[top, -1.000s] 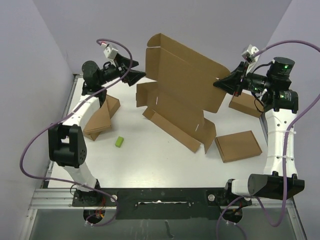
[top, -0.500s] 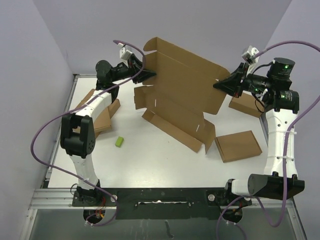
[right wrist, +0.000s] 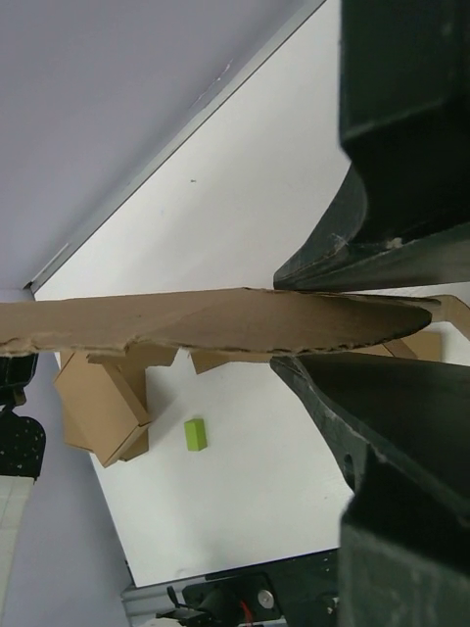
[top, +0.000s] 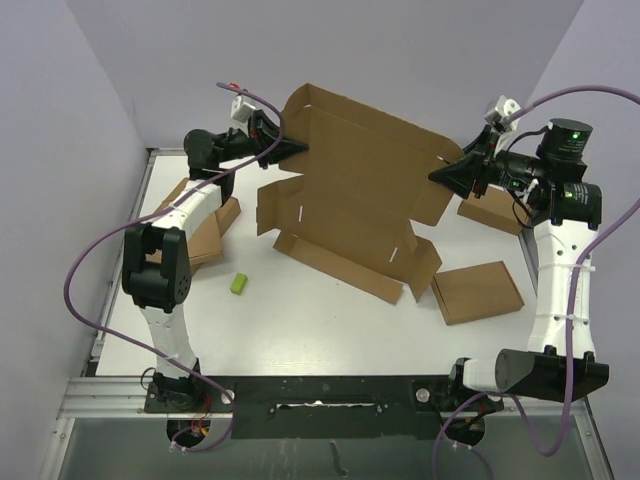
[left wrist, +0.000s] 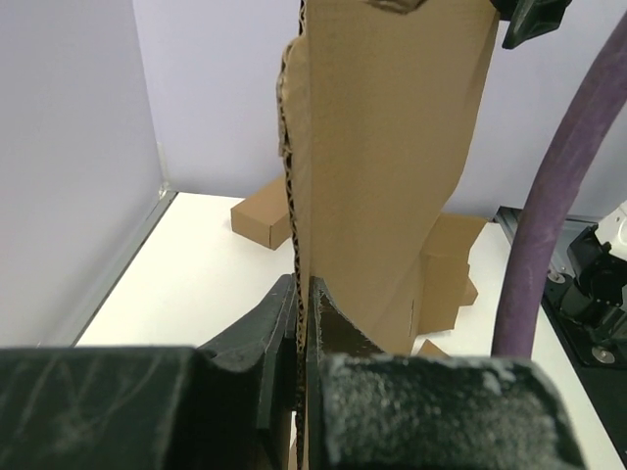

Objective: Fold the paper box

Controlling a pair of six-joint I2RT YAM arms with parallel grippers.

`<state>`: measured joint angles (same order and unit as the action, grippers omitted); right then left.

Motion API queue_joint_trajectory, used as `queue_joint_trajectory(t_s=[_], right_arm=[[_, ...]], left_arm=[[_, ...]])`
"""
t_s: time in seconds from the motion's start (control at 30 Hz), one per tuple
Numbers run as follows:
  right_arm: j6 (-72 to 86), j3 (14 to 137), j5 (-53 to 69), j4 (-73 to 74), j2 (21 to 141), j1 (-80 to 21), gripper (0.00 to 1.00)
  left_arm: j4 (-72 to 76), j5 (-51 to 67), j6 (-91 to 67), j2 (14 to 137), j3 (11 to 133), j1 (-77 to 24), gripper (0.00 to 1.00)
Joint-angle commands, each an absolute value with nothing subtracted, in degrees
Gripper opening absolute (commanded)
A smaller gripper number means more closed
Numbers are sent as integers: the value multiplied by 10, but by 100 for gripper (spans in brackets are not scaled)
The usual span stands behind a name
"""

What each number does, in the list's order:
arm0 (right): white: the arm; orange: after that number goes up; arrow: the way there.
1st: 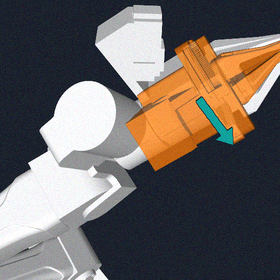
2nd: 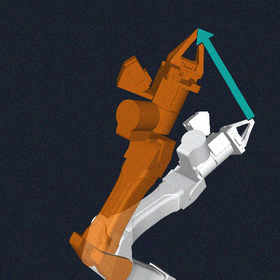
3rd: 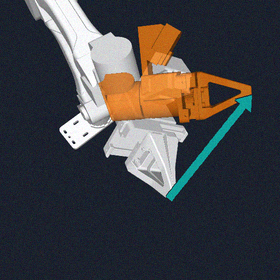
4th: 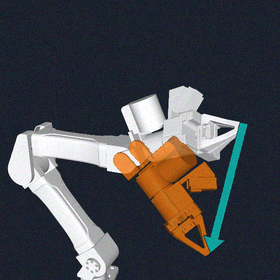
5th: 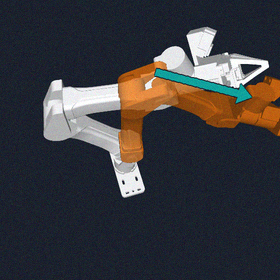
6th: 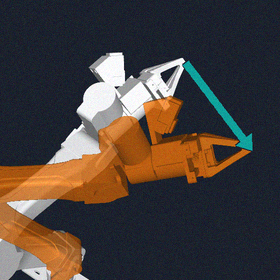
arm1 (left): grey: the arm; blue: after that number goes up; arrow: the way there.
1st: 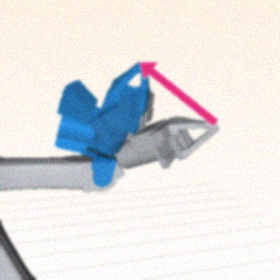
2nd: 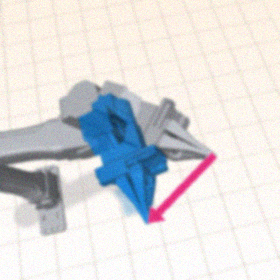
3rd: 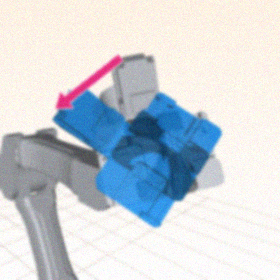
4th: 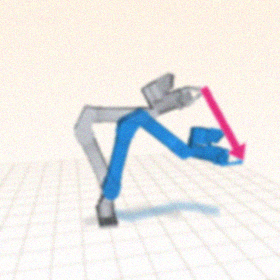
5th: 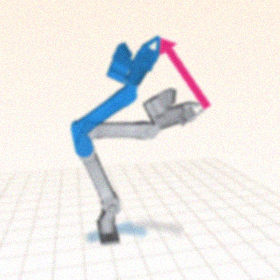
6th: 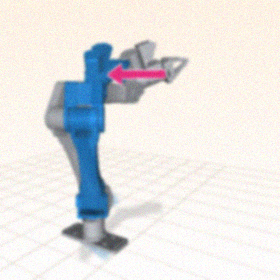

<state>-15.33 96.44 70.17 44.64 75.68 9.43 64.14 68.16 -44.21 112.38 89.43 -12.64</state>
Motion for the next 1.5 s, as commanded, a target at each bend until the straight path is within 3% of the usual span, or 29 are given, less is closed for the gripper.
queue_joint_trajectory(t_s=[0.0, 0.27, 0.53, 0.9, 1.03, 1.07, 1.13, 1.27, 1.33, 1.47], right_arm=[[-159, 987, 701, 440, 757, 90, 32], [-145, 997, 681, 405, 768, 84, 44], [-149, 1027, 690, 397, 794, 83, 44], [-180, 1033, 693, 418, 800, 66, 2], [-173, 1034, 670, 415, 790, 66, 0], [-167, 1037, 659, 416, 788, 67, 0], [-146, 1045, 648, 416, 786, 70, 0], [-90, 1071, 638, 417, 786, 80, 0], [-69, 1083, 634, 416, 787, 82, 0], [-9, 1086, 641, 395, 790, 81, 0]], left_arm=[[685, 684, -459, 1119, 915, -123, 0], [700, 693, -475, 1124, 919, -124, 0], [726, 700, -506, 1138, 931, -125, 0], [722, 700, -510, 1142, 939, -125, 0], [713, 681, -508, 1138, 936, -122, 0], [708, 666, -508, 1133, 928, -119, 5], [697, 617, -504, 1111, 896, -110, 31], [606, 435, -451, 985, 744, -90, 69], [528, 341, -437, 902, 675, -90, 75], [407, 245, -482, 778, 577, -116, 75]])
